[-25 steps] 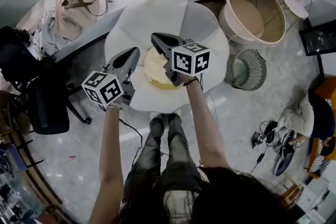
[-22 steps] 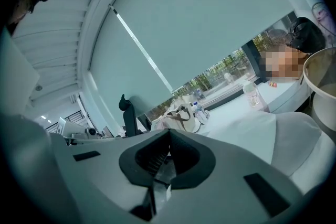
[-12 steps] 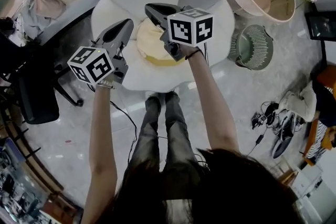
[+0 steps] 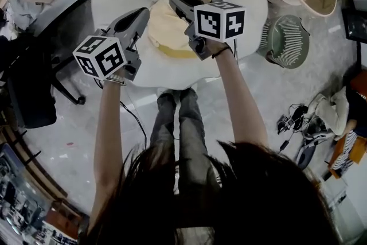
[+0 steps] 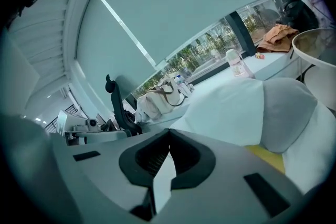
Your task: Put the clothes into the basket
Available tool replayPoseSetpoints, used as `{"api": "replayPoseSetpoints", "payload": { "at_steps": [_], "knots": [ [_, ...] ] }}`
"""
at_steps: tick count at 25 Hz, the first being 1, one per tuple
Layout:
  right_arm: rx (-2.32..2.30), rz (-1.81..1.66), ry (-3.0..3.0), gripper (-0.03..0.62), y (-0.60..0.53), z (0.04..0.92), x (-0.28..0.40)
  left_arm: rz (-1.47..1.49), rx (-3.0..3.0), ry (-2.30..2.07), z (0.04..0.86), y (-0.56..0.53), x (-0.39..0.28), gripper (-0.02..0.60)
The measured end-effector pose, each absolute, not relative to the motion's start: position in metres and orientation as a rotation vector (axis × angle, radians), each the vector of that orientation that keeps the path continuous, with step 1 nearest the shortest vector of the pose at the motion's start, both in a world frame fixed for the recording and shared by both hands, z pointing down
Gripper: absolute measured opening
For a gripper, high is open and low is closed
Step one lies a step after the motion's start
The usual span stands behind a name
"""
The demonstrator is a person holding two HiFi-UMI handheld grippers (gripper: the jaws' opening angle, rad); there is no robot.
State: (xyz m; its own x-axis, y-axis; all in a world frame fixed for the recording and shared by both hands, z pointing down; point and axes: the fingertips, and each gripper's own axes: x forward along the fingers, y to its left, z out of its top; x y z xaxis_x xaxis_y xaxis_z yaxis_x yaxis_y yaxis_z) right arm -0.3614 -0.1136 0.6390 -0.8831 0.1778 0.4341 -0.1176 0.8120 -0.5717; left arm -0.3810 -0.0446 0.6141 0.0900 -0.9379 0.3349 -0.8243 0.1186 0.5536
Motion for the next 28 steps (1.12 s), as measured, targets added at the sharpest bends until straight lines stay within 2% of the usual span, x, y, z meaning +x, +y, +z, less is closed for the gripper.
{"api": "replayPoseSetpoints", "payload": {
  "at_steps": [28],
  "knots": [
    [-0.008, 0.807, -2.315, 0.011, -0.100, 0.843, -0.357, -0.237, 1.623, -1.694, 0.792, -0.027, -0.372, 0.011]
  ]
}}
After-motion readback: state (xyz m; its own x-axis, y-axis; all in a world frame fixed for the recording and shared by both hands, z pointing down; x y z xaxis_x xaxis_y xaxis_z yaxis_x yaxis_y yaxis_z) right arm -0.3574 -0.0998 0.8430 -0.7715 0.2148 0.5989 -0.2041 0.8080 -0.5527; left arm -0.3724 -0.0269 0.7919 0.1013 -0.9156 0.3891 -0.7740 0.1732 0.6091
